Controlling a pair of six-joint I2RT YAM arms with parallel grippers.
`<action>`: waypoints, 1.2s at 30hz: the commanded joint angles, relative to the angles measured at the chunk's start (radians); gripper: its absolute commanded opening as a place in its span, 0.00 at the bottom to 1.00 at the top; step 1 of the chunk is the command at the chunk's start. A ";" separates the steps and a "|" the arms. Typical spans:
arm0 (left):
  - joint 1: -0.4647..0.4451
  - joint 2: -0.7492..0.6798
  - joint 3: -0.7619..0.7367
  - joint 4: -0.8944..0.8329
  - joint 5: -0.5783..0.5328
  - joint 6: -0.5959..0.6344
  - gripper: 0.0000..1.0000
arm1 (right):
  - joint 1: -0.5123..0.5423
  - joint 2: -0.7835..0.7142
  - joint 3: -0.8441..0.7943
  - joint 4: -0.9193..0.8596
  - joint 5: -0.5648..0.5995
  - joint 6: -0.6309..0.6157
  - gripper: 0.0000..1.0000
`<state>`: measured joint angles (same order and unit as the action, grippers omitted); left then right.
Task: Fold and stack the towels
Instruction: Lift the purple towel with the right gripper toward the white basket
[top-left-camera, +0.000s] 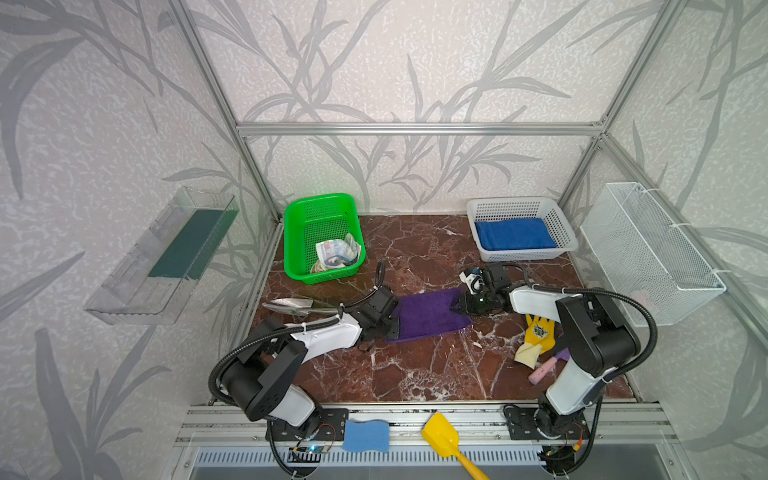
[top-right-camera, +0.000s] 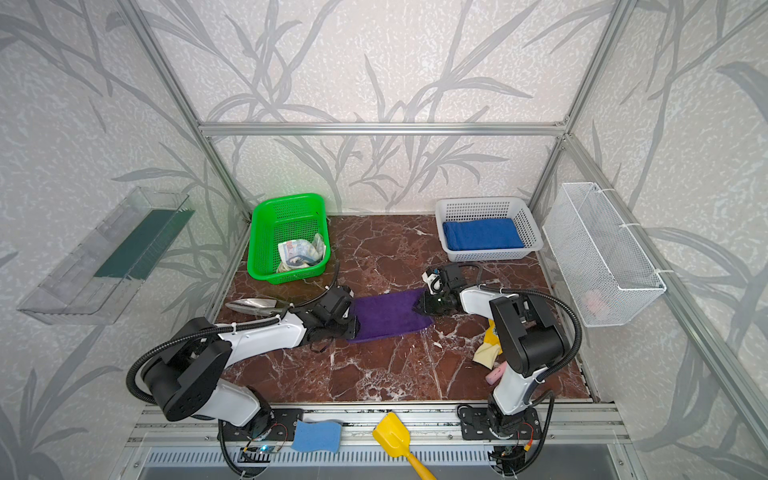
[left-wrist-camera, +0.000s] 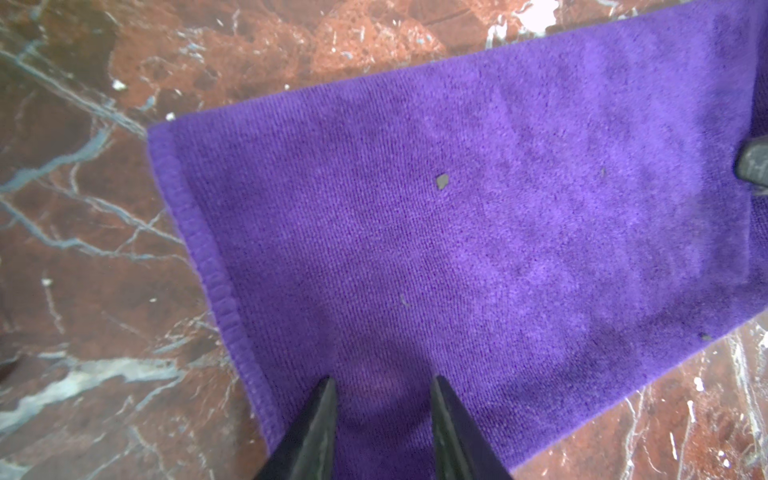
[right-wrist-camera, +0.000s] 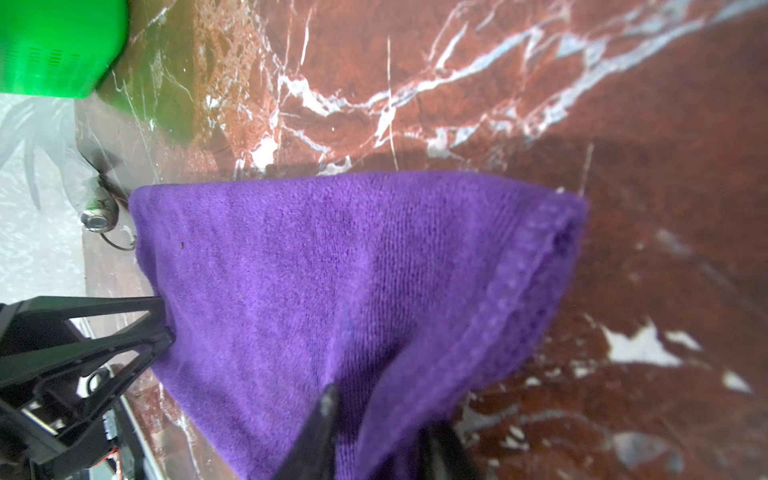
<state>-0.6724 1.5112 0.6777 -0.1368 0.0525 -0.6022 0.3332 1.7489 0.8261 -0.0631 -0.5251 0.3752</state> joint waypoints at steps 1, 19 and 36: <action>0.000 0.058 -0.050 -0.058 -0.008 -0.007 0.40 | 0.010 0.072 -0.033 -0.098 0.065 0.011 0.19; 0.000 -0.099 -0.012 0.030 0.001 0.088 0.56 | 0.023 0.049 0.256 -0.317 0.241 -0.169 0.00; 0.000 -0.238 -0.068 0.006 -0.092 0.106 0.56 | -0.001 0.385 0.964 -0.678 0.482 -0.400 0.00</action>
<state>-0.6735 1.3003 0.6228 -0.1062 -0.0067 -0.4969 0.3492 2.0937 1.7061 -0.6361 -0.1097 0.0261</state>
